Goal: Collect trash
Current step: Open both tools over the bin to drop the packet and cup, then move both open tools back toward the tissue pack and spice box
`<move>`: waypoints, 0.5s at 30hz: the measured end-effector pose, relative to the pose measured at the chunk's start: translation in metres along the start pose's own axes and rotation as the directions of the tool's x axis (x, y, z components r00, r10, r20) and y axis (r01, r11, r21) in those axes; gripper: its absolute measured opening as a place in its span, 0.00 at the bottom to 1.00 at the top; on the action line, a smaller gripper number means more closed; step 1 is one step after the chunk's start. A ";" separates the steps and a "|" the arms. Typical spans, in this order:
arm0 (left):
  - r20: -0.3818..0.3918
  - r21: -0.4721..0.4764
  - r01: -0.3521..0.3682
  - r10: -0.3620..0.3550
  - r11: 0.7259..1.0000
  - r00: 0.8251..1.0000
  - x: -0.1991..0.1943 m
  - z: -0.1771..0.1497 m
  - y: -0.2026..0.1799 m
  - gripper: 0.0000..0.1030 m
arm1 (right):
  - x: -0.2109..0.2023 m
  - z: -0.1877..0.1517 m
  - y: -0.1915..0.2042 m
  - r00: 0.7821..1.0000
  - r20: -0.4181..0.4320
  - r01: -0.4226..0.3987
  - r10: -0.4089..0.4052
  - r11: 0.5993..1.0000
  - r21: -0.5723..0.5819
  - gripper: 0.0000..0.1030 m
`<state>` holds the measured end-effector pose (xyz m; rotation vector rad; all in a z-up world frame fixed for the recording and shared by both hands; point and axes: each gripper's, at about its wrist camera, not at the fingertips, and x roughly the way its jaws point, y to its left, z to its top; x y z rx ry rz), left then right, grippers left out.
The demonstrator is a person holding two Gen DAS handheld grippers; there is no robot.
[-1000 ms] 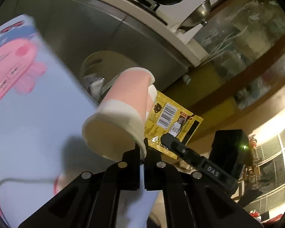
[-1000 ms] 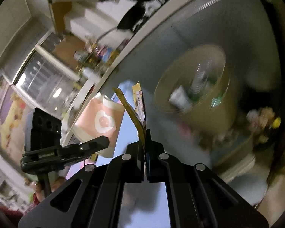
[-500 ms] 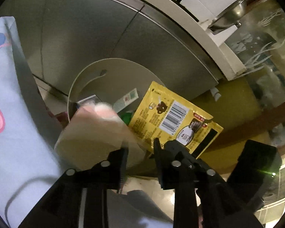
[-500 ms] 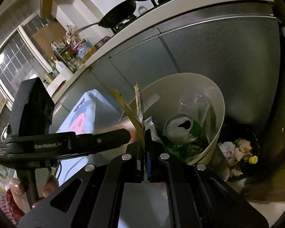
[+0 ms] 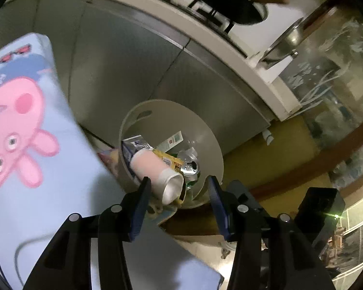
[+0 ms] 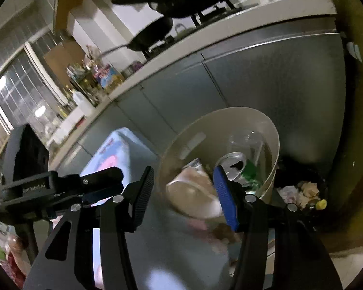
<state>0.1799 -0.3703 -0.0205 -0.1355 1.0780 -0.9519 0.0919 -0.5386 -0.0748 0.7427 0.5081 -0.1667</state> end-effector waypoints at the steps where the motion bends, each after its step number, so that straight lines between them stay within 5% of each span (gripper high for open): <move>1: 0.020 0.011 -0.015 0.015 1.000 1.000 -0.011 -0.006 0.000 0.50 | -0.007 -0.005 0.004 1.000 0.005 -0.017 0.017 1.000 0.011 0.50; 6: 0.088 0.094 -0.183 0.175 0.979 0.981 -0.052 -0.038 -0.005 0.53 | -0.039 -0.038 0.029 0.998 0.018 -0.065 0.064 0.997 0.039 0.50; 15: 0.176 0.149 -0.400 0.374 0.904 0.911 -0.111 -0.095 0.007 0.64 | -0.072 -0.082 0.066 0.995 -0.023 -0.094 0.096 0.994 0.062 0.52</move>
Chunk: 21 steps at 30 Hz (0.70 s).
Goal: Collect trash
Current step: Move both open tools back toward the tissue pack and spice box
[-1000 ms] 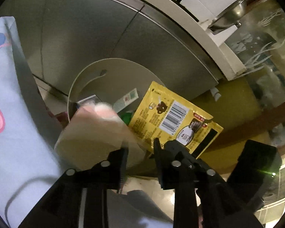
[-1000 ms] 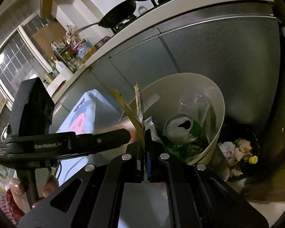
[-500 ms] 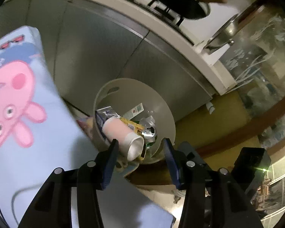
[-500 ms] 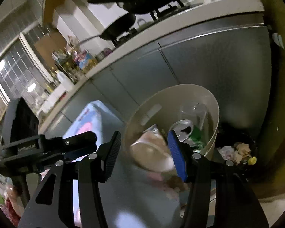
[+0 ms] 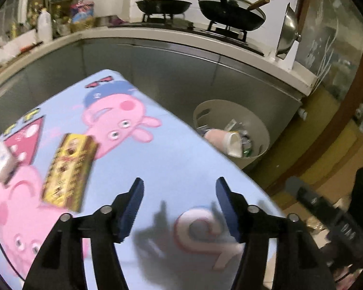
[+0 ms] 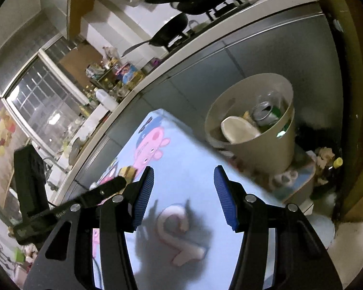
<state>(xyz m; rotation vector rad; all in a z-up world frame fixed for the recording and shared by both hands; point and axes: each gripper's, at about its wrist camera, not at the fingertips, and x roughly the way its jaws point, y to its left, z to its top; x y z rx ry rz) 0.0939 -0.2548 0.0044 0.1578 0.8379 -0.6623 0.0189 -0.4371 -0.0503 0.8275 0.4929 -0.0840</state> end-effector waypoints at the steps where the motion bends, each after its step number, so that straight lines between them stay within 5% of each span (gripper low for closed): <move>1: 0.004 -0.001 -0.013 0.013 1.000 1.000 -0.005 -0.005 0.004 0.64 | -0.001 -0.002 0.005 1.000 -0.004 -0.008 0.008 1.000 -0.003 0.52; 21: 0.092 -0.094 -0.160 0.169 0.983 0.981 -0.080 -0.055 0.077 0.72 | 0.005 -0.040 0.102 0.987 -0.130 -0.107 0.093 0.989 -0.100 0.53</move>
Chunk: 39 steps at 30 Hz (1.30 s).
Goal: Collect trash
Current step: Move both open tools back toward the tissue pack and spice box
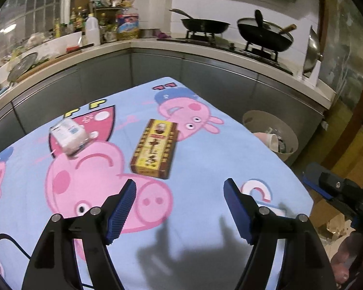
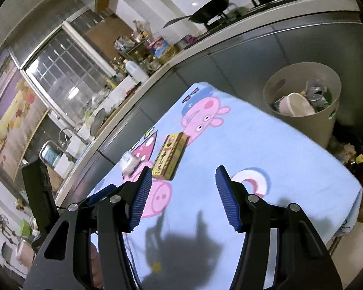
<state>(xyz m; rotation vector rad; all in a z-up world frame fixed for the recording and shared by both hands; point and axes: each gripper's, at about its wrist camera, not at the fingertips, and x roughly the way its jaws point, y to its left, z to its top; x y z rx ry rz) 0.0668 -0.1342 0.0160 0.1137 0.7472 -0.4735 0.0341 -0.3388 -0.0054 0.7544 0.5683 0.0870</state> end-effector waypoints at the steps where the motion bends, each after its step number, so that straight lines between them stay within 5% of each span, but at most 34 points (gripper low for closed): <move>1: 0.001 -0.006 -0.005 0.005 1.000 1.000 -0.001 -0.001 0.004 0.72 | 0.002 -0.001 0.004 1.000 -0.005 -0.002 0.002 1.000 -0.005 0.53; 39: -0.045 -0.172 -0.162 0.157 0.972 0.987 0.024 -0.014 0.117 0.73 | 0.086 -0.024 0.061 0.979 -0.201 -0.045 0.027 0.995 -0.088 0.53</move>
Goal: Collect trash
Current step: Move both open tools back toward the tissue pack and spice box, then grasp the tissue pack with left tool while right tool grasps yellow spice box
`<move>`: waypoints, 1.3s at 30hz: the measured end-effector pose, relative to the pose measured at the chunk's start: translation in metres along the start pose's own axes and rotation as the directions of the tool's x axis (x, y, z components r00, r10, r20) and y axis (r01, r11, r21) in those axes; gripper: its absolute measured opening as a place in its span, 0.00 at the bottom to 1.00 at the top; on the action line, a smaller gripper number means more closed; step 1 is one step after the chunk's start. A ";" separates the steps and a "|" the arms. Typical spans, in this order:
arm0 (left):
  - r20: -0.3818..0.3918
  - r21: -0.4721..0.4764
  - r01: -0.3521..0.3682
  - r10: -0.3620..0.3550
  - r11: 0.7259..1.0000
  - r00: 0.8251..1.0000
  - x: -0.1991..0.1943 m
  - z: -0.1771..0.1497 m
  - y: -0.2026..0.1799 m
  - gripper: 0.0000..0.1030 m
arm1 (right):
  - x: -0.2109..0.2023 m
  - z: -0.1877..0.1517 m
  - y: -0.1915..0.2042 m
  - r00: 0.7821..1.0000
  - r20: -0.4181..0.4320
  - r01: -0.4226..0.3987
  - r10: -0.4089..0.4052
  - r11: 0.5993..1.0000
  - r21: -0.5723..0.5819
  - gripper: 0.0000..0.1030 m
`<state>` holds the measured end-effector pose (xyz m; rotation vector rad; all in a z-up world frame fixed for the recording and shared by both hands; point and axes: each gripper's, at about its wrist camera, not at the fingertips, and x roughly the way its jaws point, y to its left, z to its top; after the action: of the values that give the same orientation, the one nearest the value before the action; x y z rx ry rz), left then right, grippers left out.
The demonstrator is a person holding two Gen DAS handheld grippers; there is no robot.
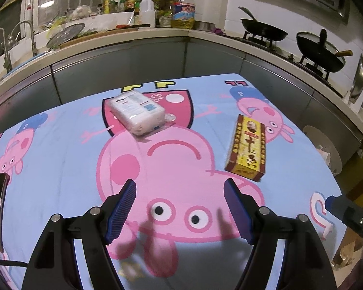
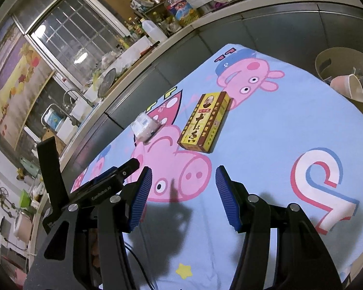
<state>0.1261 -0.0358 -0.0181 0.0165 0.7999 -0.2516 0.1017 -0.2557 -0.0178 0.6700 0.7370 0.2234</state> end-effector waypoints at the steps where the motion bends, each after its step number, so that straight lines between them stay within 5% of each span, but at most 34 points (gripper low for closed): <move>1: -0.002 -0.004 -0.004 0.004 1.000 1.000 0.002 0.000 0.002 0.73 | 0.002 0.000 0.001 1.000 -0.003 0.000 0.000 1.000 -0.001 0.53; 17: -0.031 -0.057 -0.052 0.051 0.997 0.998 0.019 0.001 0.033 0.73 | 0.028 -0.001 0.010 0.999 -0.054 -0.009 0.008 1.000 -0.017 0.53; 22: -0.042 -0.142 -0.025 0.019 0.990 0.999 0.023 0.008 0.059 0.73 | 0.033 -0.002 0.007 0.998 -0.066 -0.013 0.012 1.000 -0.011 0.53; 29: -0.055 -0.346 0.056 -0.080 0.937 0.995 0.039 0.044 0.119 0.73 | 0.045 0.006 -0.001 0.997 -0.077 -0.011 0.010 1.000 -0.012 0.53; 32: -0.072 -0.381 0.052 -0.086 0.923 0.994 0.056 0.067 0.126 0.84 | 0.055 0.016 -0.001 0.997 -0.078 0.003 -0.005 1.000 -0.029 0.53; 39: -0.175 -0.278 -0.060 0.011 0.959 0.984 0.123 0.111 0.094 0.88 | 0.084 0.033 -0.003 0.995 -0.085 0.046 -0.052 0.997 -0.069 0.67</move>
<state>0.3085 0.0162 -0.0353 -0.2195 1.0016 -0.1000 0.1853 -0.2389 -0.0474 0.5809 0.8249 0.2317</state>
